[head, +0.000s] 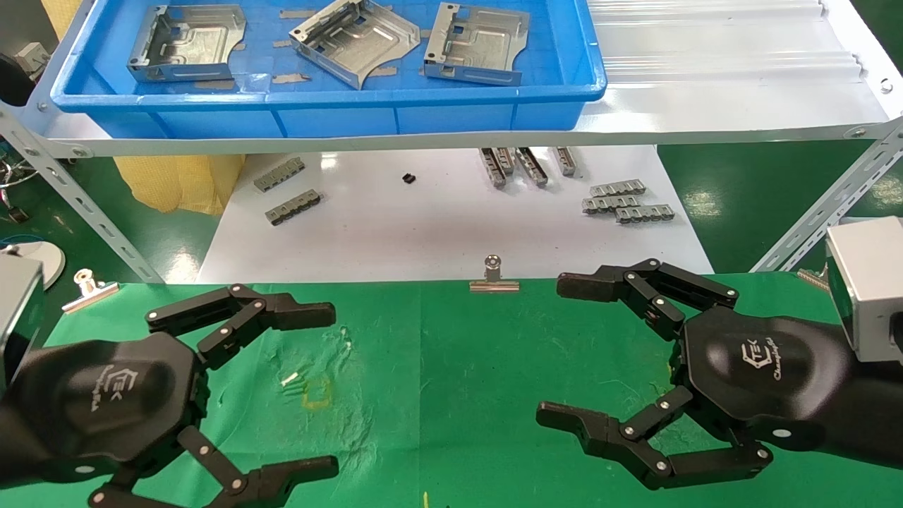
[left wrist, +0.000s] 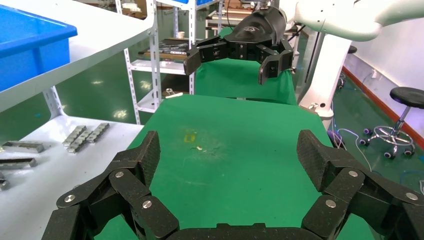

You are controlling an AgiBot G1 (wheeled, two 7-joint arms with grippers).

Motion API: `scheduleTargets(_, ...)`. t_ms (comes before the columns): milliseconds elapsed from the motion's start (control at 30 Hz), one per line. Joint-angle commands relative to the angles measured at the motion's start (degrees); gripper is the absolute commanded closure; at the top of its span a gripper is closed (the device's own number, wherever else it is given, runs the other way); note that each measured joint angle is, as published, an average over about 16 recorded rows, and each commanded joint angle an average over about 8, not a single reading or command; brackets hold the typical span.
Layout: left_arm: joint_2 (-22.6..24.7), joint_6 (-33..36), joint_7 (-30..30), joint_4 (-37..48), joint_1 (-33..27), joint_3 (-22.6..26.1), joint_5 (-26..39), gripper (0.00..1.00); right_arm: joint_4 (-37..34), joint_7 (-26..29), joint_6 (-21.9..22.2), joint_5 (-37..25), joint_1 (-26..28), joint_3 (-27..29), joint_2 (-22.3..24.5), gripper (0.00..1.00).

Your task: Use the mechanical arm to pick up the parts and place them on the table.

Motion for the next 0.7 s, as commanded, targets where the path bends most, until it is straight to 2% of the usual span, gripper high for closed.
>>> scheduleTargets(33,0.00,0.00,0.00,0.00,0.00,0.00,0.00,0.00,0.00,0.00,0.00,0.00,0.00,0.00,0.00,0.00)
scheduleTargets(700,0.00,0.00,0.00,0.00,0.00,0.00,0.00,0.00,0.00,0.00,0.00,0.00,0.00,0.00,0.00,0.00)
